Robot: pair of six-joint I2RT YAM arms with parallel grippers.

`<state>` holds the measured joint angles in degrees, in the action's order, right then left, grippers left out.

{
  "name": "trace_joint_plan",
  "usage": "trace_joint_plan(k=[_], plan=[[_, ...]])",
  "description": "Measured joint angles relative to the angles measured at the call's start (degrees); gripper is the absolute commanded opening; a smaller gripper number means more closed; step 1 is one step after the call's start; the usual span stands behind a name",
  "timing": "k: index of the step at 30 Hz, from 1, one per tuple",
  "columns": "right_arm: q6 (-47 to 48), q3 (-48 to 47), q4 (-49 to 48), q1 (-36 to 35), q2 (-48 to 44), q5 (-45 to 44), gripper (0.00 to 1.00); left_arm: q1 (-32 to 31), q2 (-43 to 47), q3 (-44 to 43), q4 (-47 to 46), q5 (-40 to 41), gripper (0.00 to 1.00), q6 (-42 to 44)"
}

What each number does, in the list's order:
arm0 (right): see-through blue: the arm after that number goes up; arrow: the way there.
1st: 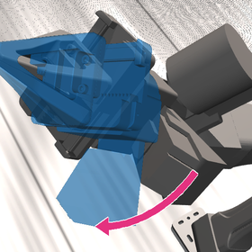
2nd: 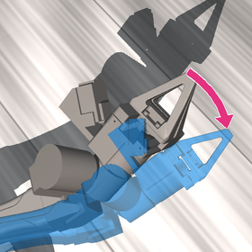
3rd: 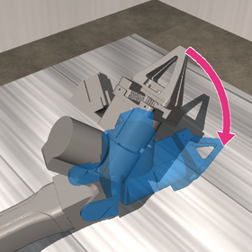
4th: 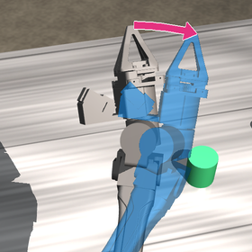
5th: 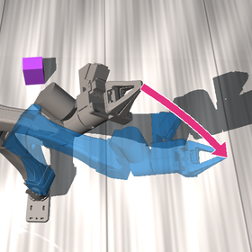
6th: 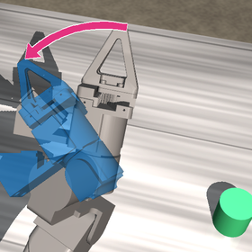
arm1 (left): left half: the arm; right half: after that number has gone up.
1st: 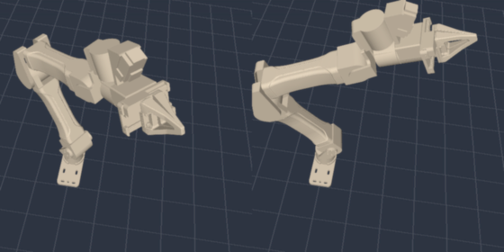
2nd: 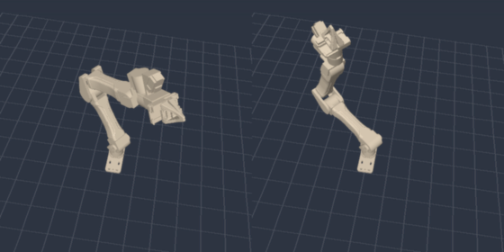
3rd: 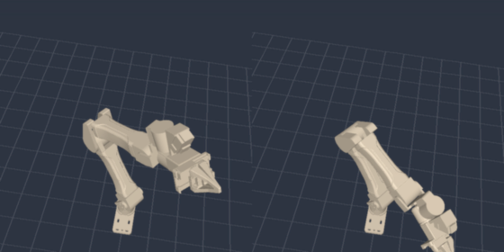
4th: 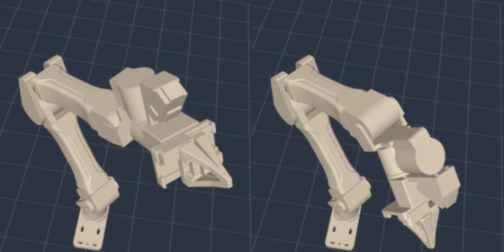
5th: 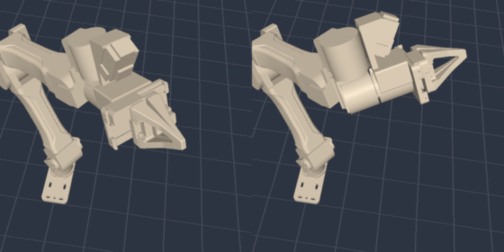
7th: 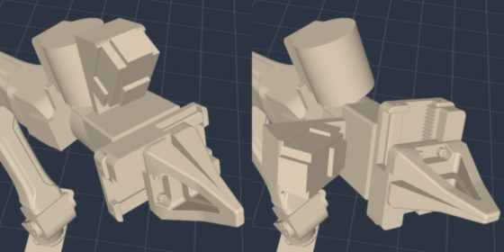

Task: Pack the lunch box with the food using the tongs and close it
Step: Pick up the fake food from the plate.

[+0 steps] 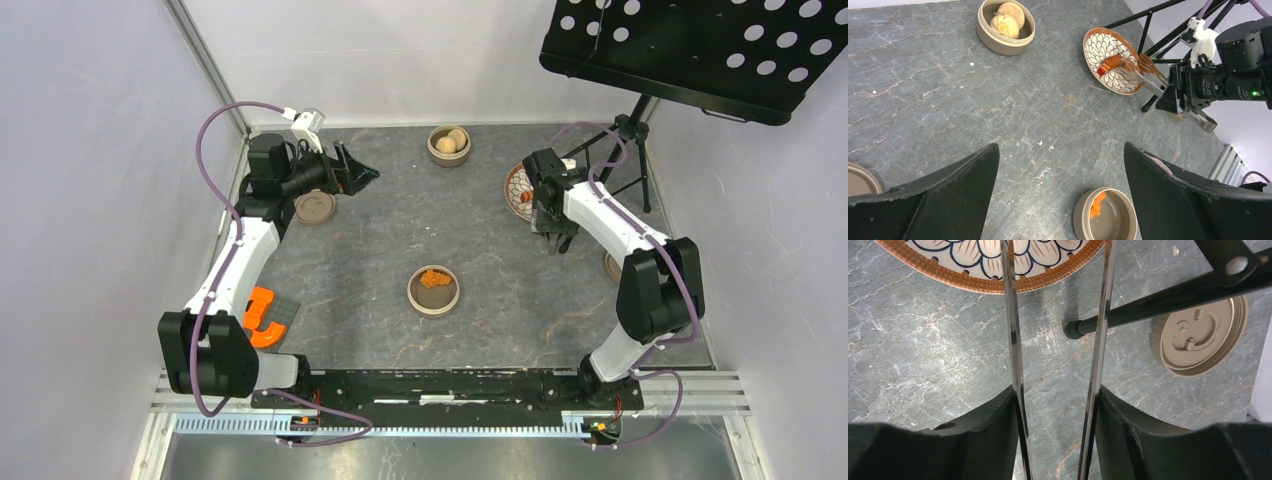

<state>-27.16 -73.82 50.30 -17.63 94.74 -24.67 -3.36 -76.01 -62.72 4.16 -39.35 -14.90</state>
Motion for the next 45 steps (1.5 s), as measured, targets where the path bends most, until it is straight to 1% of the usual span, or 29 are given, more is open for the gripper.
trace_joint_plan(k=[17,20,33,41,45], plan=[[-1.6,0.0,0.0,2.9,2.9,4.2,0.54,0.0,-0.4,-0.7,0.0,0.0,1.0,0.0],[-1.6,-0.4,0.0,3.2,3.6,4.7,0.5,0.0,-0.6,-1.1,0.0,0.1,1.0,0.0],[-1.3,-1.6,-0.3,3.6,4.0,5.5,0.28,0.0,-2.0,-2.1,0.1,0.0,1.0,0.0],[-0.1,-0.3,-0.5,3.9,-1.1,7.4,0.13,0.0,-2.1,-2.2,0.2,0.0,1.0,0.0],[1.1,0.7,-1.4,4.2,-3.8,8.2,0.03,0.0,-2.1,-2.2,0.2,0.0,1.0,0.0]])
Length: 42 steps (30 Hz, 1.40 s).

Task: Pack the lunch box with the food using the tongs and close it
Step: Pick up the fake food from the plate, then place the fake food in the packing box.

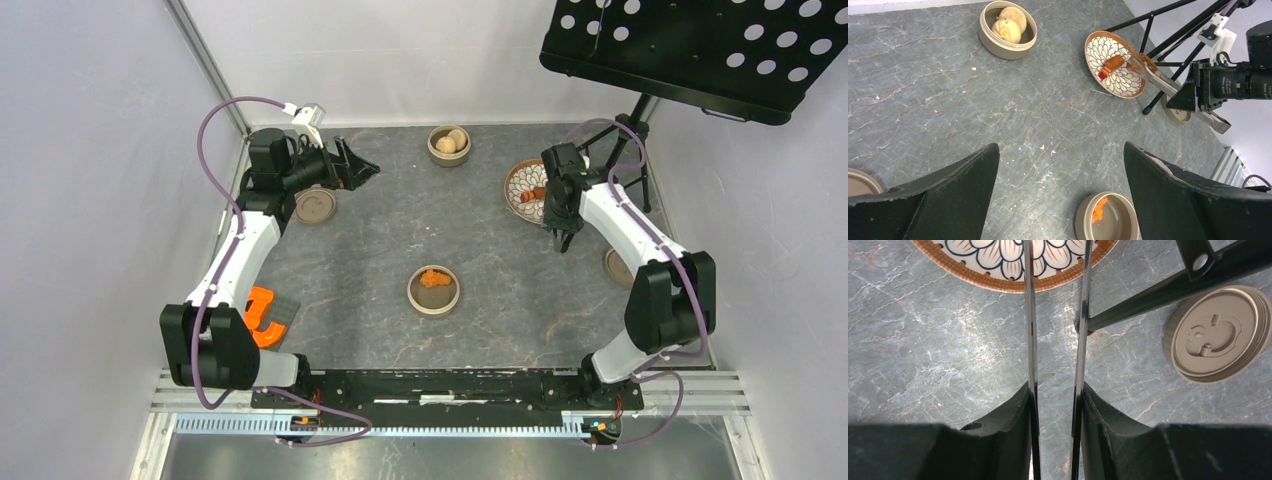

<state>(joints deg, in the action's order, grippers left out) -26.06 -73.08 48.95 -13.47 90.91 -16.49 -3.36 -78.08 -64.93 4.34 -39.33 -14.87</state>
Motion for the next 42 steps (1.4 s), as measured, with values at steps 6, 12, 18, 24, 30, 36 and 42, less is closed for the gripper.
trace_joint_plan(k=[6,12,18,24,30,36,42], plan=[[4.7,2.4,-2.7,0.0,-3.5,3.1,0.0,0.0,0.0,0.0,0.0,0.0,1.0,0.0],[13.0,5.9,-8.3,0.0,-8.7,9.8,0.0,0.0,0.0,0.0,0.0,0.0,1.0,0.0],[24.0,10.9,-15.6,0.0,-16.0,23.2,0.0,0.0,0.0,0.0,0.1,-0.1,1.0,0.0],[33.7,13.0,-19.1,0.0,-18.5,36.9,0.0,0.0,0.0,0.0,0.2,-0.2,1.0,0.0],[46.1,15.1,-18.2,-1.1,-20.0,49.5,0.0,0.0,0.0,0.0,0.4,-0.2,1.0,0.0],[63.1,15.2,-11.5,-5.7,-20.3,57.6,0.0,0.0,0.0,0.0,1.6,-0.2,1.0,0.0],[78.0,15.8,-3.5,-10.8,-20.2,59.5,0.0,0.0,0.0,0.0,2.6,-0.1,1.0,0.0]])
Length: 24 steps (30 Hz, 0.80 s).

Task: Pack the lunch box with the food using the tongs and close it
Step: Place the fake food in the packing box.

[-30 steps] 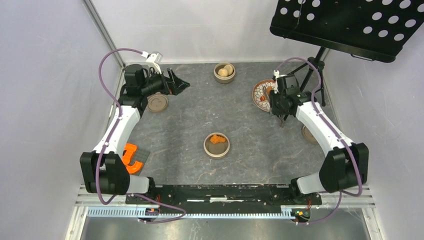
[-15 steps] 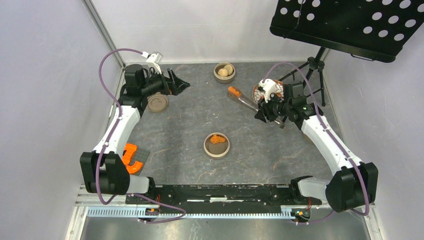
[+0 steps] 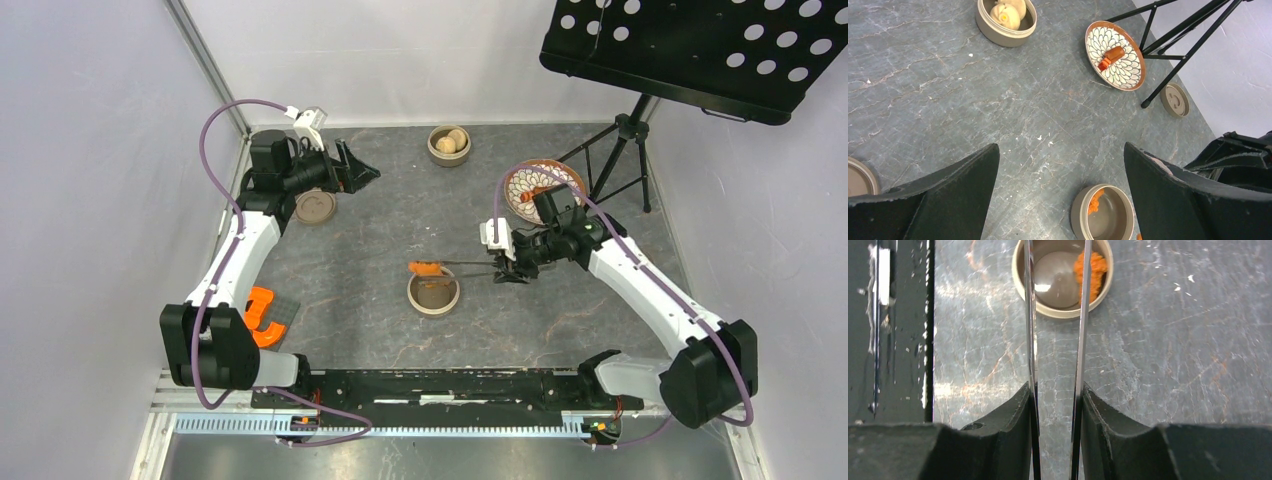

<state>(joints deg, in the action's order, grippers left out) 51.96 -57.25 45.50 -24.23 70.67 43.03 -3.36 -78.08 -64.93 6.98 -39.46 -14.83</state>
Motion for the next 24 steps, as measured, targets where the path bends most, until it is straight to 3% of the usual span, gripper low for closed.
trace_joint_plan(k=[7,18,24], plan=[[9.6,0.5,5.9,-1.9,2.2,-0.7,0.0,0.0,0.0,0.0,0.6,0.2,1.0,0.0],[9.8,0.8,5.5,-2.0,7.0,-3.2,0.03,0.0,0.0,0.0,0.6,0.2,1.0,0.0],[8.9,0.8,4.5,-2.0,9.3,-5.0,0.16,0.0,0.0,0.0,0.6,0.3,1.0,0.0]])
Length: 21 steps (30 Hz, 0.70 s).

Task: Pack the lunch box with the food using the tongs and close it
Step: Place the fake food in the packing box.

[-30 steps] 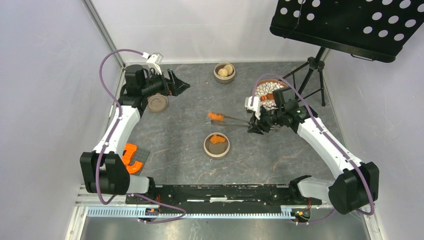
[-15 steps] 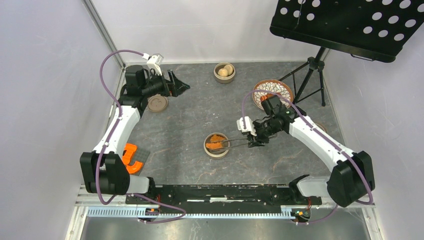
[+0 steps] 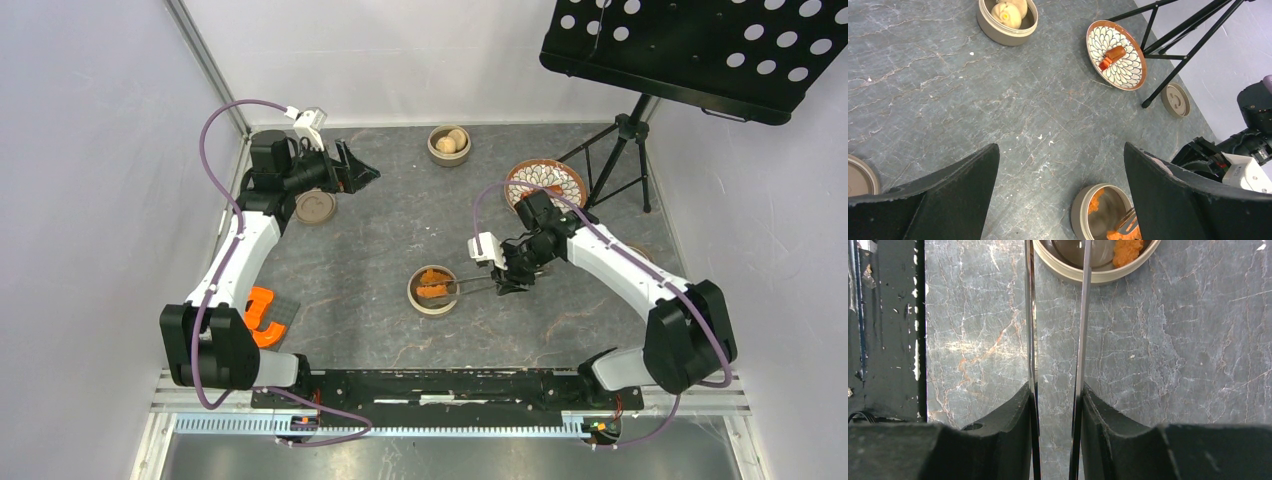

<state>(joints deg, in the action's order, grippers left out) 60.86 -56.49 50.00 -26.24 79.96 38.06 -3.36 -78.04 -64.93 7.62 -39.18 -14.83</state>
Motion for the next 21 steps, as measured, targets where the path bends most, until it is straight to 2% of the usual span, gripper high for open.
trace_joint_plan(k=[17,21], plan=[[-1.0,-0.2,-1.0,0.0,2.6,-3.5,0.48,0.0,0.0,0.0,0.0,0.0,1.0,0.0],[-1.0,-0.7,-1.0,0.0,2.6,-3.9,0.51,0.0,0.0,0.0,0.0,0.0,1.0,0.0]])
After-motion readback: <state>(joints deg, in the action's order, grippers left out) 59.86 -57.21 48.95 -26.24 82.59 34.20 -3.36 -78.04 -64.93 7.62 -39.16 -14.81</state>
